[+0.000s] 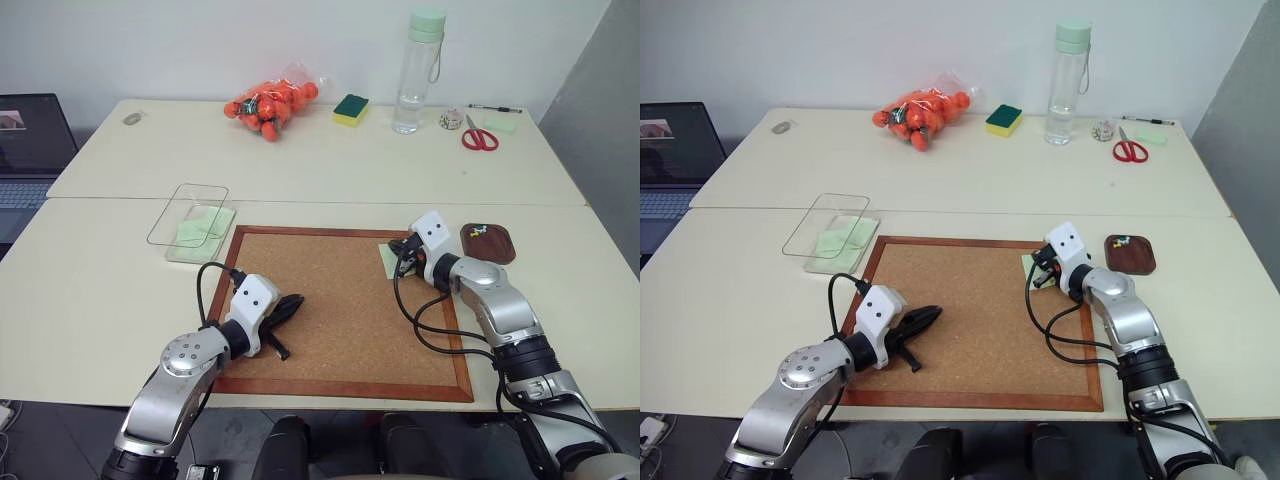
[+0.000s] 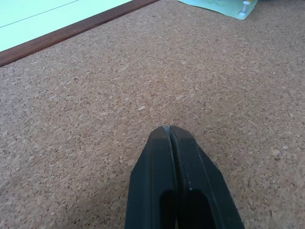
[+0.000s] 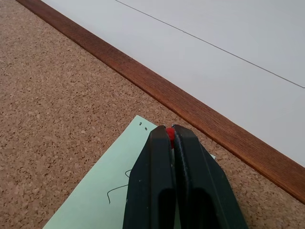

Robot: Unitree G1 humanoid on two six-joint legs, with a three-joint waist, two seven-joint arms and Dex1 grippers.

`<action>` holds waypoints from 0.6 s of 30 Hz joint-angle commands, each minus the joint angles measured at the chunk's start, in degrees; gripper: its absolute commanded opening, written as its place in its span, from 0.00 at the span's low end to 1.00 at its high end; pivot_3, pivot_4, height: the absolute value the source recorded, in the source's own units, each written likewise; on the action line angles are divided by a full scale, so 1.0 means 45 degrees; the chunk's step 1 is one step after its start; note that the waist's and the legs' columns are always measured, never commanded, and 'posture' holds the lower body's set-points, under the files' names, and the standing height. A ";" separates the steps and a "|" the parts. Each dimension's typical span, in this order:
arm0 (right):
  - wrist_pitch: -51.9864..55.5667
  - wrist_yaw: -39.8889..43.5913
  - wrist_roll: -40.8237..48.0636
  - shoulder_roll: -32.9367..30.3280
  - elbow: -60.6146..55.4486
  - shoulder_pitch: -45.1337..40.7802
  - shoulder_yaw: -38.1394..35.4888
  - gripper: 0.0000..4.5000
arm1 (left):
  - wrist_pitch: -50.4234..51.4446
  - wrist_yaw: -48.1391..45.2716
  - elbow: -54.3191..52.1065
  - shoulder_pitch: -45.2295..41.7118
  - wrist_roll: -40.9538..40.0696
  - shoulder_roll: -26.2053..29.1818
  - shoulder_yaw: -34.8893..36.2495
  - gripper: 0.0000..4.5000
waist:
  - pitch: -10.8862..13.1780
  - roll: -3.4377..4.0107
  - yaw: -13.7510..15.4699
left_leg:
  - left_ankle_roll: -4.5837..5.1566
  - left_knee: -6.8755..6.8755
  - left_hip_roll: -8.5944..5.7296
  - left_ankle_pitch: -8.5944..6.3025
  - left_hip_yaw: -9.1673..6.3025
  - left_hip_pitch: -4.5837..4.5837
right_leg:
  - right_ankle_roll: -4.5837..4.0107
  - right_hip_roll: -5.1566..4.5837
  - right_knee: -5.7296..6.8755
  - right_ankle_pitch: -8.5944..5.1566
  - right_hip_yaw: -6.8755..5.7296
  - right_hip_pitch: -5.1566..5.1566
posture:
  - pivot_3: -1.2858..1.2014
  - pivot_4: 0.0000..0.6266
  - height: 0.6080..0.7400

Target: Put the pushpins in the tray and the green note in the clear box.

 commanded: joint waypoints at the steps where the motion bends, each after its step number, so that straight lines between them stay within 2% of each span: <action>1: -0.0474 0.0111 0.0294 -0.0010 -0.0741 -0.0293 -0.0563 0.01 | -0.0022 -0.0104 -0.0042 0.0251 0.0073 -0.0094 -0.0330 0.00 | 0.0000 0.0000 0.0000 | 0.0000 0.0000 0.0000 0.0000 0.0000 0.0000 | 0.0000 0.0000 0.0000 0.0000 0.0000 0.0000 | 0.52 0.24 1.00; 18: 0.1114 0.0108 0.1443 0.0054 -0.2459 0.0011 -0.1446 0.01 | 0.0025 -0.0148 -0.0320 0.0756 0.0115 0.0037 -0.0581 0.00 | 0.0003 0.0008 -0.0007 | 0.0000 -0.0005 0.0002 0.0000 0.0002 -0.0004 | 0.0000 -0.0011 -0.0001 0.0000 0.0002 -0.0008 | 0.52 0.24 1.00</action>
